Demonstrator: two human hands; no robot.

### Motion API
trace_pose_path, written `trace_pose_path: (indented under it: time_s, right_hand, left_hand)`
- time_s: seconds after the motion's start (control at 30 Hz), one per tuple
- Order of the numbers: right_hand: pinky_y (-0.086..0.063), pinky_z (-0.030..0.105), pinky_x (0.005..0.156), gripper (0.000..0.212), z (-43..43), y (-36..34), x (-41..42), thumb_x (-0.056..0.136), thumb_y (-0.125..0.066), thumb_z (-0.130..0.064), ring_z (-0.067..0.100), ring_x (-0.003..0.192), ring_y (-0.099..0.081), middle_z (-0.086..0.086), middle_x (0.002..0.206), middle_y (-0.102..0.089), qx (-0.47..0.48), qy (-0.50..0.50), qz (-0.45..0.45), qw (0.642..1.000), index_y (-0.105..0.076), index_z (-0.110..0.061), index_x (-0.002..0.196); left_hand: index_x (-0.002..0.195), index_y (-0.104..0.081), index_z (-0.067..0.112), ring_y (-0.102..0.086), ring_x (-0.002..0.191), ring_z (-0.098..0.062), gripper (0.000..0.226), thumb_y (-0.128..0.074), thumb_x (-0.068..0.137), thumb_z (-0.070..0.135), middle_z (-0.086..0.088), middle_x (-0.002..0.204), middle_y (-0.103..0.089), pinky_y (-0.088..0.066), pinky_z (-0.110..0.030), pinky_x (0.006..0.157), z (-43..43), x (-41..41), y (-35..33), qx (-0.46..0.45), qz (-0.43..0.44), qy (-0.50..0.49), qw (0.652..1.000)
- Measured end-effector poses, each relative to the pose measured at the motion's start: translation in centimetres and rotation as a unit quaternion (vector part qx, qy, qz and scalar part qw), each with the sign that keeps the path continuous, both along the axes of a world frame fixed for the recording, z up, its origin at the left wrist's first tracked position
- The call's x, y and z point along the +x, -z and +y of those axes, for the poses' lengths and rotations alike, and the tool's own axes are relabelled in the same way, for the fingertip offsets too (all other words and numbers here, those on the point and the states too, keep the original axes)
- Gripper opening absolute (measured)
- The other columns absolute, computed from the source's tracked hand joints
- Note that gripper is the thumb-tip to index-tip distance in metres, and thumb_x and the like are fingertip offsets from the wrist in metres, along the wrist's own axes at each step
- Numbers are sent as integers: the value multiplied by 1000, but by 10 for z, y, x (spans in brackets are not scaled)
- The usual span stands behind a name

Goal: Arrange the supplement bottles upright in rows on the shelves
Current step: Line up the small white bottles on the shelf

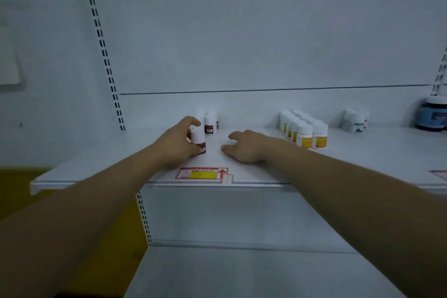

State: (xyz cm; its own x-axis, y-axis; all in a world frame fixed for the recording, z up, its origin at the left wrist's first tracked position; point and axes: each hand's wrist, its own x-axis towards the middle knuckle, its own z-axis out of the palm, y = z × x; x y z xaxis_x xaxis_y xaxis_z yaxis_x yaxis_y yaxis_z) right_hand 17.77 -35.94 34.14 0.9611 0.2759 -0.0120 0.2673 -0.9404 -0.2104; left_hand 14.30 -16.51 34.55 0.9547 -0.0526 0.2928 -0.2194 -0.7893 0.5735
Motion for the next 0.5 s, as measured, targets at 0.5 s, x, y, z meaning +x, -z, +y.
trace_pose_path:
  time_s: [0.5]
  right_hand:
    - [-8,60,110,79,7,12,15,79,-16,-83,31,144,-13,1,159,-14,-74,62,13,995,-15,-42,148]
  left_hand:
    - [126,-51,14,-47,114,-23,49,-68,80,13,-9,129,-46,-30,-19,91,13,72,5,116,-130,92,980]
